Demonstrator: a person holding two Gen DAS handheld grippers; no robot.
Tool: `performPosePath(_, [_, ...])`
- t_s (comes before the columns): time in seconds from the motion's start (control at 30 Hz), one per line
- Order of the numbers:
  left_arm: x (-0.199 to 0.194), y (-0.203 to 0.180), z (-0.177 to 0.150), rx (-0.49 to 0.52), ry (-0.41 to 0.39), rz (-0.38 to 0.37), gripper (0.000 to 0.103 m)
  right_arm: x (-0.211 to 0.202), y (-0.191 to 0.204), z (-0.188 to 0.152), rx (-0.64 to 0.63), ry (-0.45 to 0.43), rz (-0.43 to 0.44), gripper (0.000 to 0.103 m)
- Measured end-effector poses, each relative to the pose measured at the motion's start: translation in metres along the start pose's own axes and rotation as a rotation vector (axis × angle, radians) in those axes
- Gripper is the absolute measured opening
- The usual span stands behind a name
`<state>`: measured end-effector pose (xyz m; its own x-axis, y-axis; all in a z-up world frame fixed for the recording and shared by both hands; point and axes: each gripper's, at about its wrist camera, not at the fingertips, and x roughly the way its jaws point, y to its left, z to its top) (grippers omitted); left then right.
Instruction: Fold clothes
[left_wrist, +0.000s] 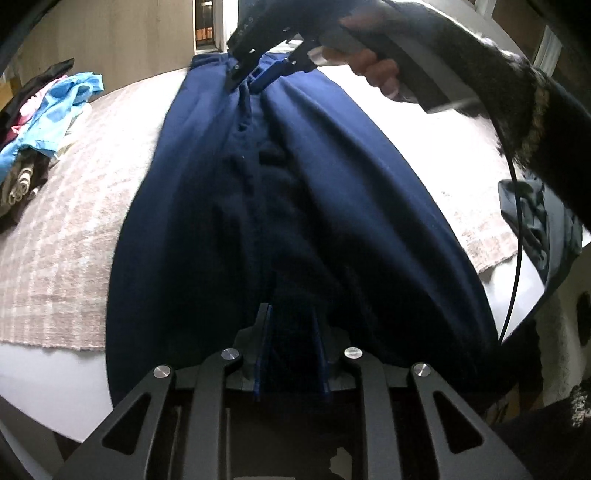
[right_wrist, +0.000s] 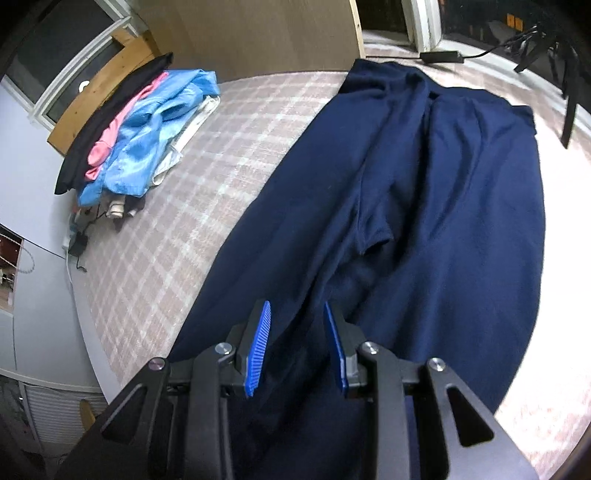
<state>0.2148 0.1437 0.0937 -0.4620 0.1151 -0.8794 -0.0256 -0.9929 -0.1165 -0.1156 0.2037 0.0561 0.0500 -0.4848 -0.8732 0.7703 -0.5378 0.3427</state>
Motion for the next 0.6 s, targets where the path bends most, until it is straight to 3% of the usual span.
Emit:
performPosePath(0.07, [0.002, 0.001, 0.000, 0.006, -0.004, 0.009, 0.018, 0.008, -0.002, 0.003, 0.002, 0.018, 0.002, 0.030])
performPosePath(0.13, [0.003, 0.002, 0.000, 0.010, -0.011, 0.015, 0.002, 0.016, -0.003, 0.007, 0.003, 0.036, 0.003, 0.030])
performPosePath(0.17, [0.003, 0.005, 0.000, 0.001, -0.011, 0.003, 0.000, 0.019, -0.004, 0.007, 0.010, 0.044, 0.013, 0.030])
performPosePath(0.43, [-0.015, 0.031, 0.000, -0.140, -0.052, -0.186, 0.000, 0.014, -0.017, 0.002, 0.046, 0.057, 0.119, 0.030])
performPosePath(0.53, [-0.017, 0.023, -0.001, -0.085, -0.055, -0.113, 0.000, 0.016, -0.018, 0.002, 0.046, 0.059, 0.125, 0.030])
performPosePath(0.6, [-0.015, 0.024, 0.001, -0.076, -0.020, -0.115, 0.001, 0.018, -0.014, 0.002, 0.027, 0.058, 0.106, 0.030])
